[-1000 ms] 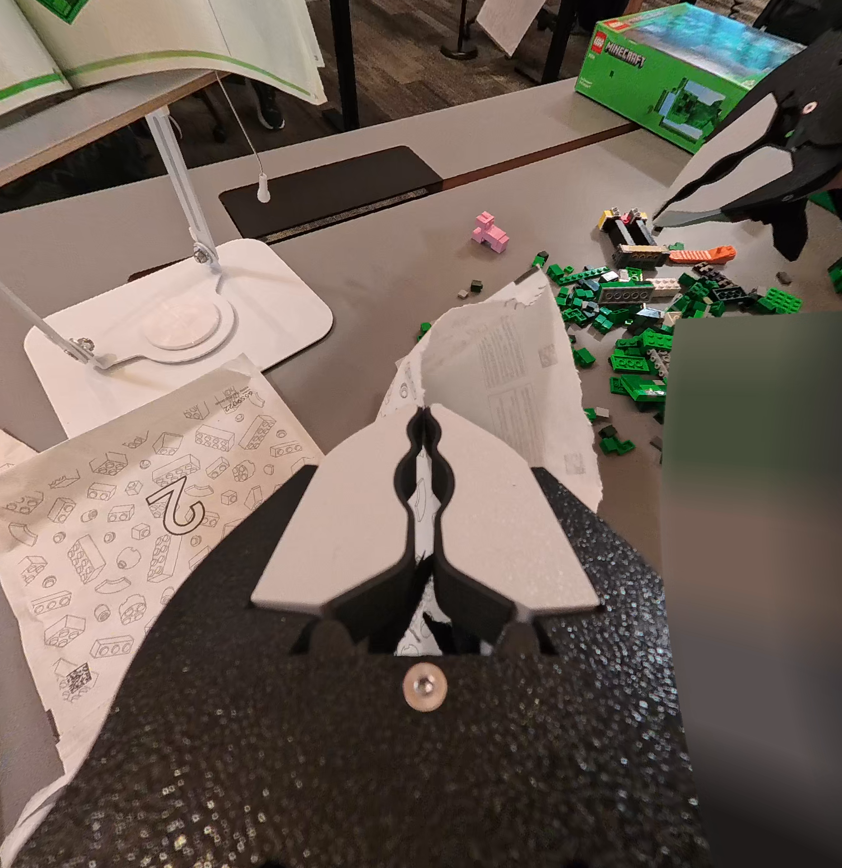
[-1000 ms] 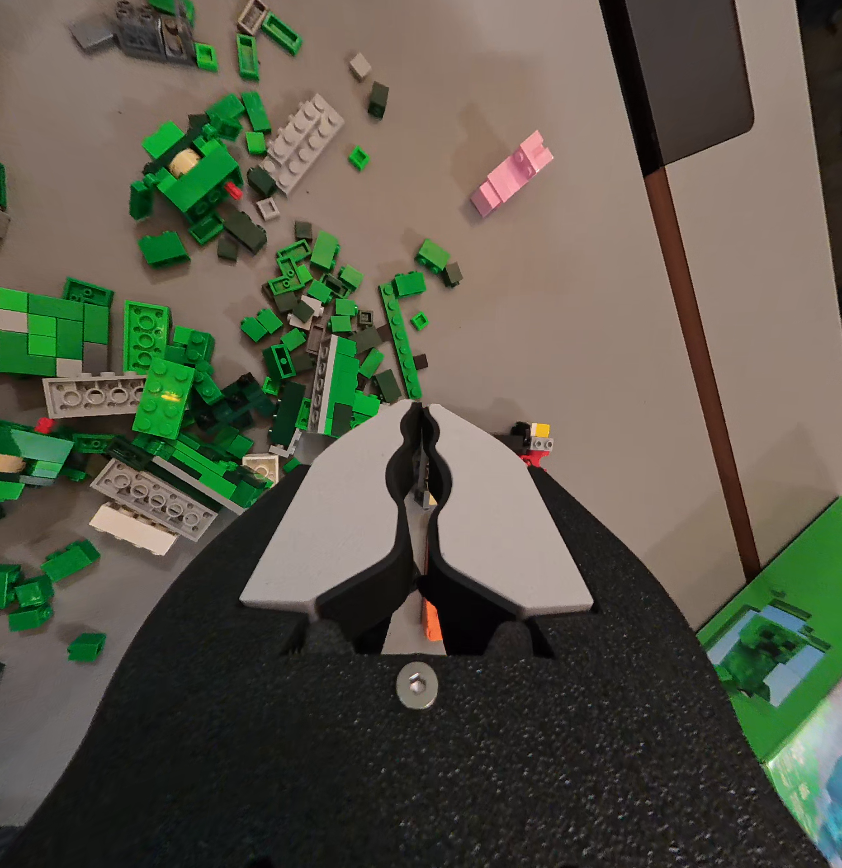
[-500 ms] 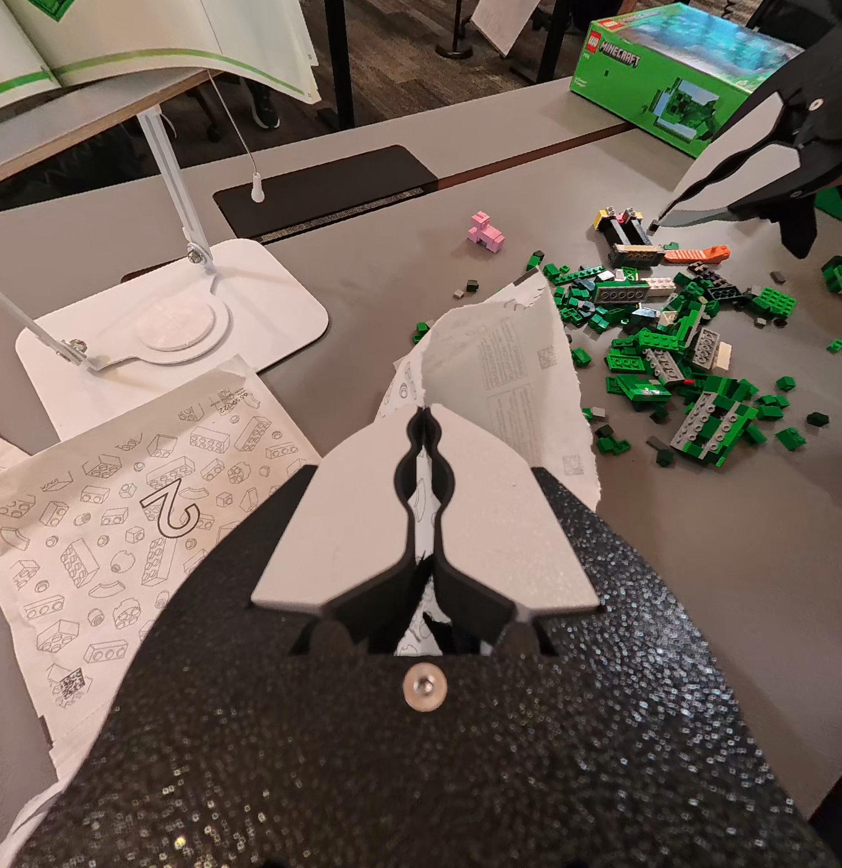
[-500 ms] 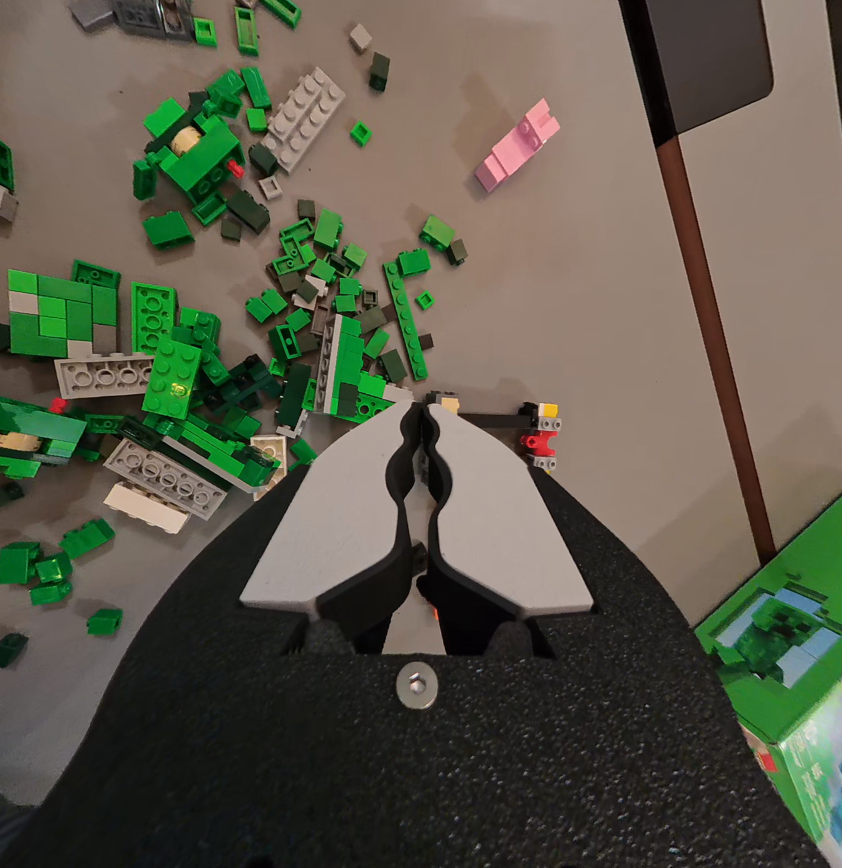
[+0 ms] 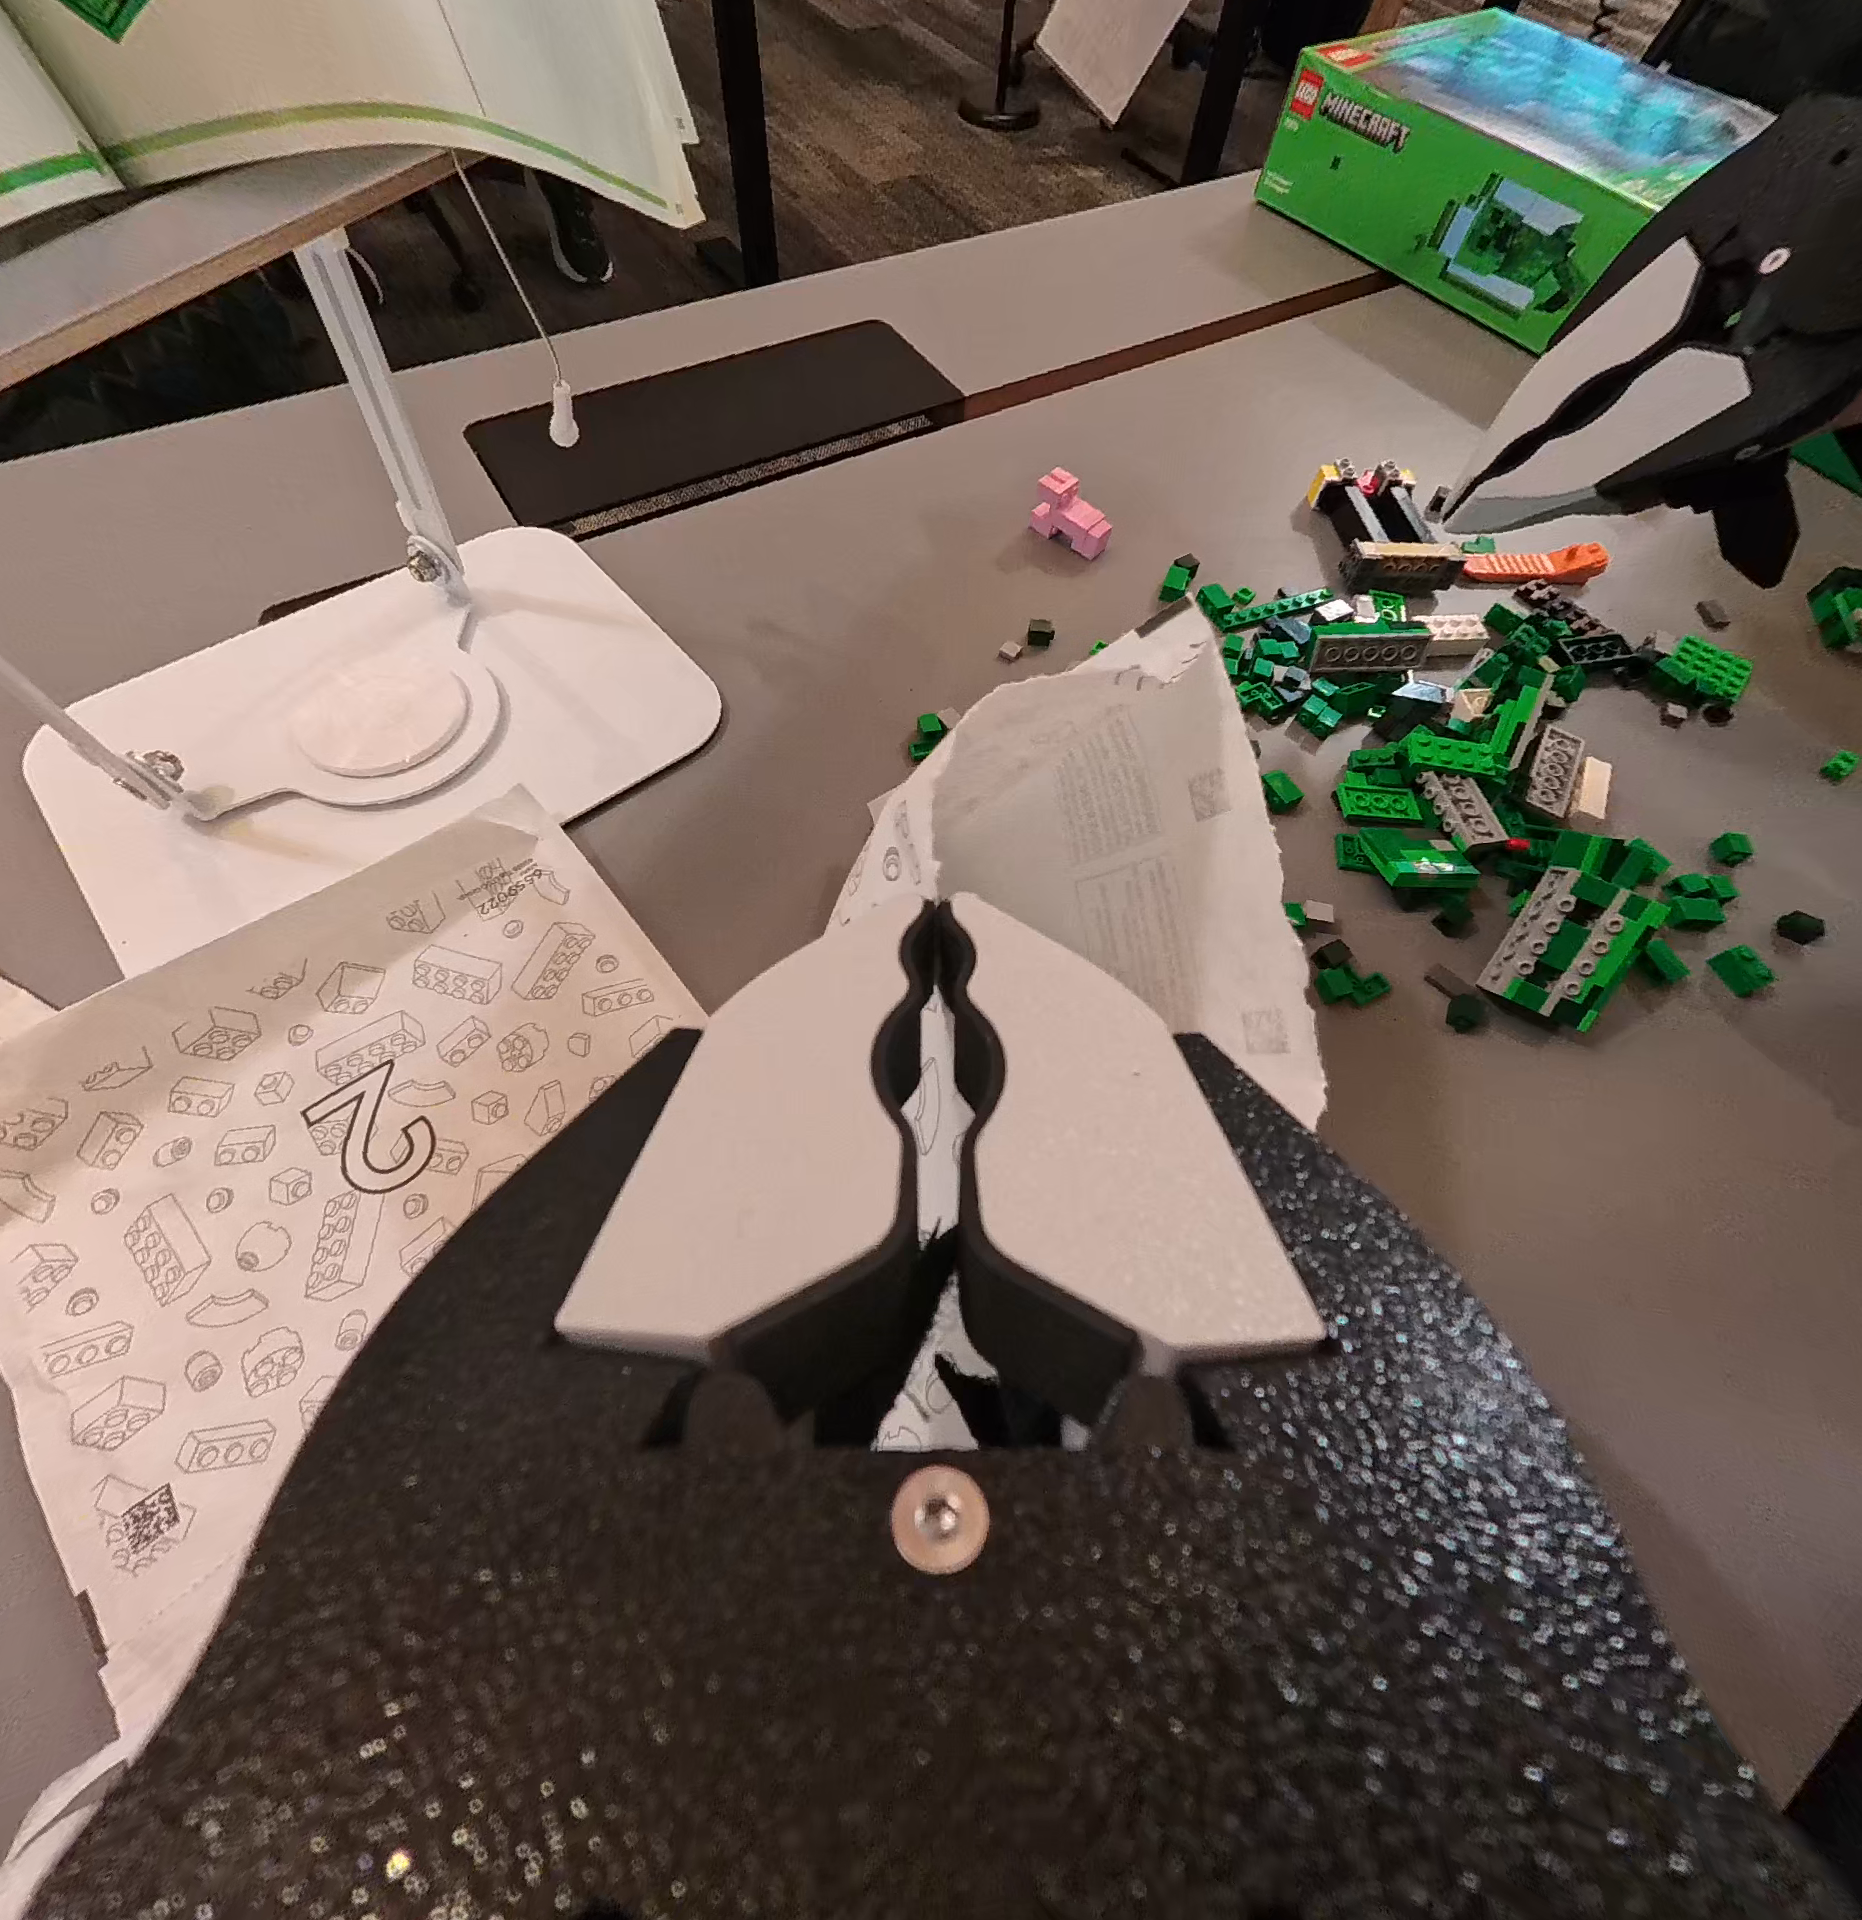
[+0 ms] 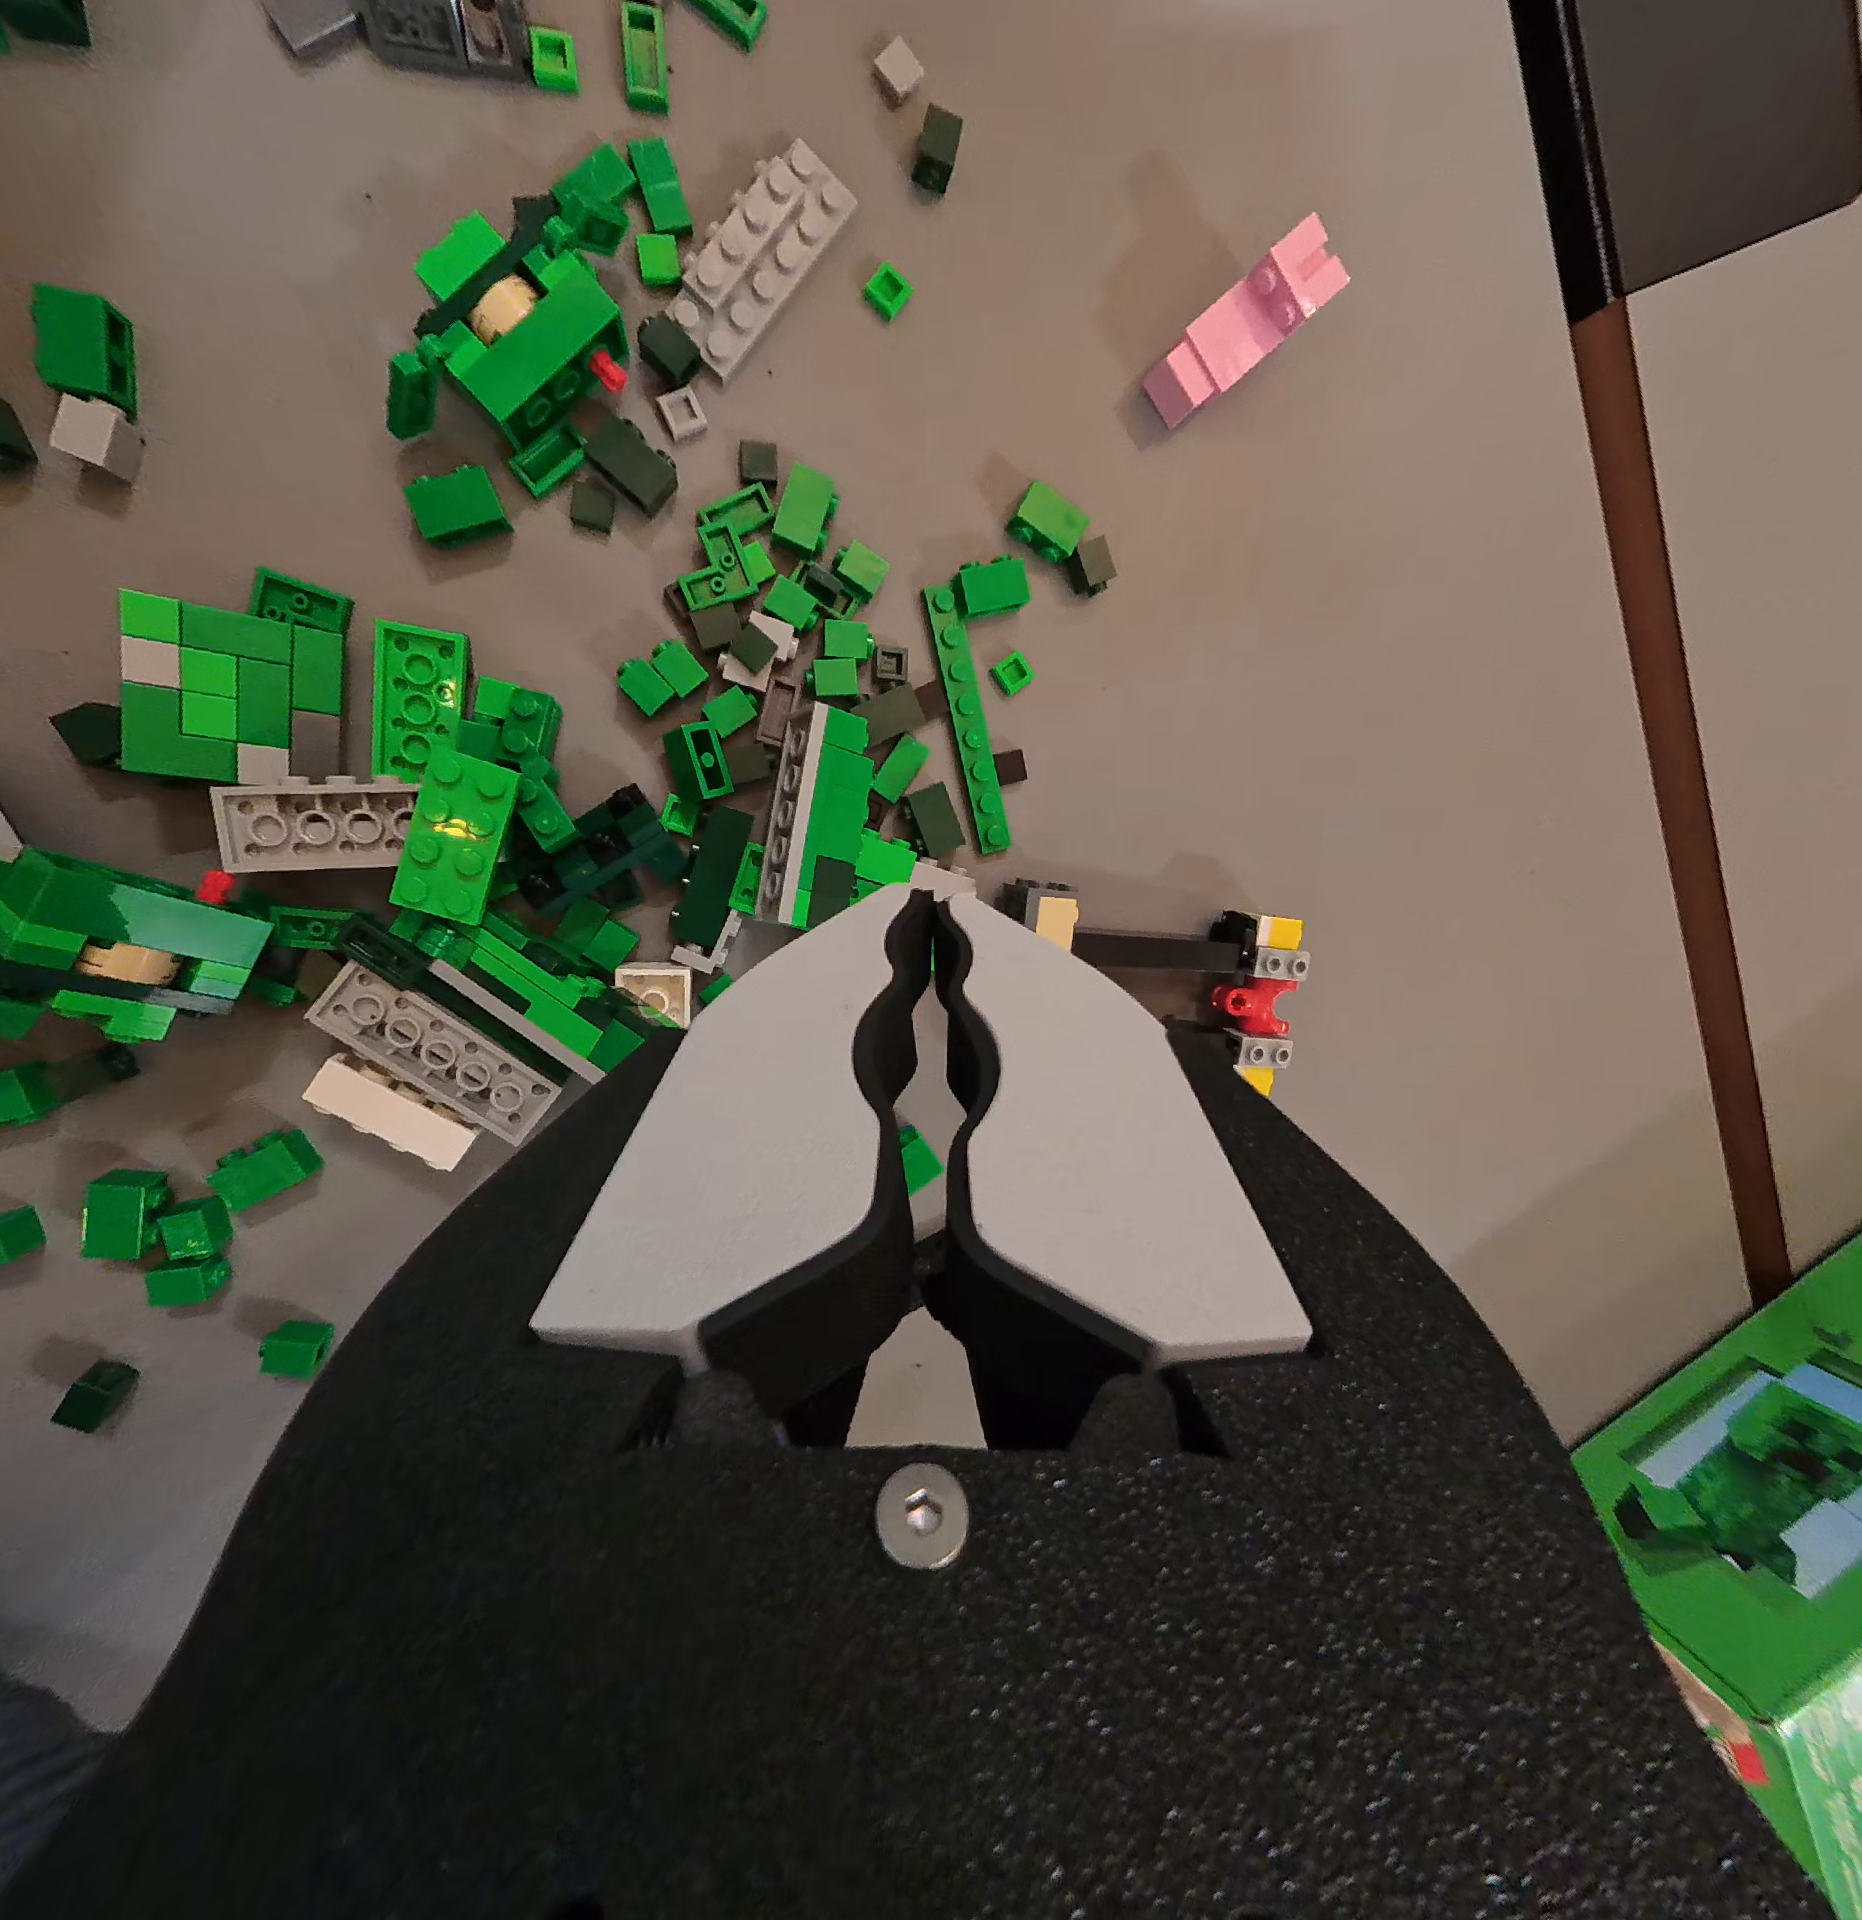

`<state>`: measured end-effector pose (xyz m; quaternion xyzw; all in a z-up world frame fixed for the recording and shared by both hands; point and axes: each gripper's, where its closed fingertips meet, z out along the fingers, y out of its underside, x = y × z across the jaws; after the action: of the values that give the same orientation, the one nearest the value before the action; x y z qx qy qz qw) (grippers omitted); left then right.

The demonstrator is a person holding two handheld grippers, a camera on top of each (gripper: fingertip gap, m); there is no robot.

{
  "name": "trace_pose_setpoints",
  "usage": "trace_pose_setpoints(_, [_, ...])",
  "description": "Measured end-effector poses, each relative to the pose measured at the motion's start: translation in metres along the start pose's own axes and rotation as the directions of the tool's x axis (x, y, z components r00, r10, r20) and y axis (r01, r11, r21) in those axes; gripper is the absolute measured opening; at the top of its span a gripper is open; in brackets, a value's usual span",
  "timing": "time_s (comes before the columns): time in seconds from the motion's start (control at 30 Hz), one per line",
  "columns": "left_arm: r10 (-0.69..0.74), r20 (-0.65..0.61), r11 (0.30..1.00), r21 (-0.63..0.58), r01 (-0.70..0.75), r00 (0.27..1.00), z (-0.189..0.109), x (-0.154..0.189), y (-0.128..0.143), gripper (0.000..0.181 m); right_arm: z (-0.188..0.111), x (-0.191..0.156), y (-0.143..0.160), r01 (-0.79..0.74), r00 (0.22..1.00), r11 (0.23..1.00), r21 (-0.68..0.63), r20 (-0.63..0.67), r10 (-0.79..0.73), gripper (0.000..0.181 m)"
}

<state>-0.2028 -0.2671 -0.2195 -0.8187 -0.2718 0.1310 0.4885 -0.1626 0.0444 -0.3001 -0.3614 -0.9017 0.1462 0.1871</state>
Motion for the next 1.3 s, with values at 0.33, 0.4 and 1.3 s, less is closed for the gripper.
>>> trace_pose_setpoints(0.33, [0.003, -0.002, 1.0, -0.003, -0.003, 1.0, 0.0, 0.001, 0.0, 0.0, 0.001, -0.003, 0.001, 0.002, 1.0, 1.0, -0.008, 0.017, -0.001, 0.0])
trace_pose_setpoints(0.4, [0.003, -0.002, 1.0, -0.003, -0.003, 1.0, 0.001, 0.001, 0.0, 0.0, 0.001, -0.003, 0.001, 0.002, 1.0, 1.0, -0.01, 0.02, -0.001, 0.0])
trace_pose_setpoints(1.3, [0.008, -0.004, 1.0, -0.004, -0.008, 1.0, 0.001, 0.002, 0.0, 0.0, -0.003, 0.004, 0.026, -0.124, 0.992, 0.99, -0.059, 0.027, 0.126, 0.0])
